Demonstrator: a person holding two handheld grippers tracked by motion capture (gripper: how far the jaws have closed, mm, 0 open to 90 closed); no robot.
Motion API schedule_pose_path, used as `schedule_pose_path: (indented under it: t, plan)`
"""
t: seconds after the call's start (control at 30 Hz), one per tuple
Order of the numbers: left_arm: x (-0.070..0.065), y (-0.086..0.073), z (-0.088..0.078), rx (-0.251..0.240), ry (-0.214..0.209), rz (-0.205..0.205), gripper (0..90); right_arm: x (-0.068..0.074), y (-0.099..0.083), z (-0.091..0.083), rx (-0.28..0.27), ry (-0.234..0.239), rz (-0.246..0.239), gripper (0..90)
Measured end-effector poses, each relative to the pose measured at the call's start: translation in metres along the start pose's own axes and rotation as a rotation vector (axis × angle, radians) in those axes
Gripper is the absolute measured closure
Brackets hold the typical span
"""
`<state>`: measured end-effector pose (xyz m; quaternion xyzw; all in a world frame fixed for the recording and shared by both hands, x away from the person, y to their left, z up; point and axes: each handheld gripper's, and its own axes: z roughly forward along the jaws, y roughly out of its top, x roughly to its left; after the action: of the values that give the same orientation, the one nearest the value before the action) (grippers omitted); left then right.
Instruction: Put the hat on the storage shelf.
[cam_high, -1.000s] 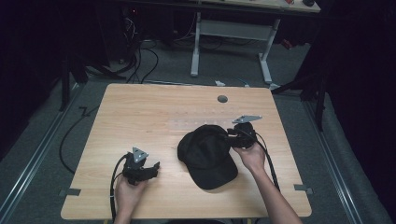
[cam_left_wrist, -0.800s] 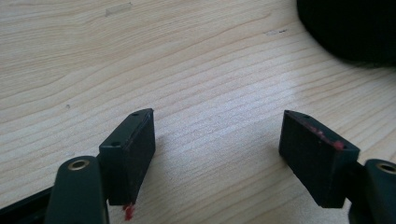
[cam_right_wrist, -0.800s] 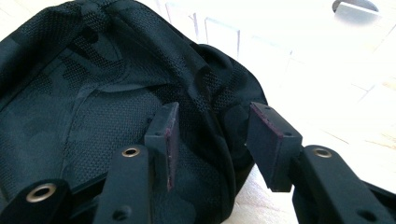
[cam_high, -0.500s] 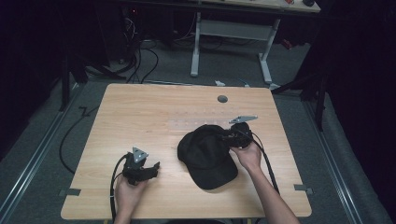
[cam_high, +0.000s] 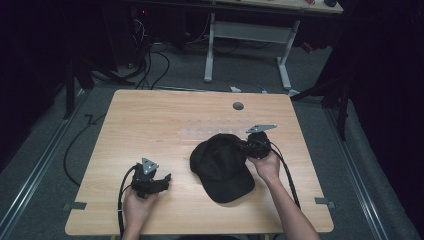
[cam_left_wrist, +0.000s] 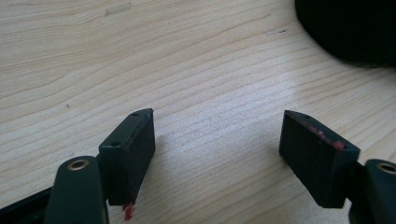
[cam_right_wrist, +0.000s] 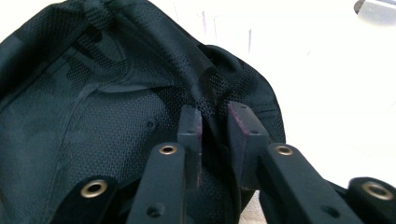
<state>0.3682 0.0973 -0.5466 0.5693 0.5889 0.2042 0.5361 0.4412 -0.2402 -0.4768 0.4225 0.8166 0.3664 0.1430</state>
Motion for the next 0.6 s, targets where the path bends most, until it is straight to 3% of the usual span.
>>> schedule_pose_path:
  t: [0.3,0.6]
  plan:
    - [0.0001,-0.0001,0.0000,0.001,0.001,0.003,27.1,0.0006,-0.0019,-0.0024,0.004,0.032,-0.059,85.5]
    - [0.0001,-0.0001,0.0000,0.001,0.001,0.003,27.1,0.0035,-0.0040,-0.0071,-0.005,0.049,-0.109,87.3]
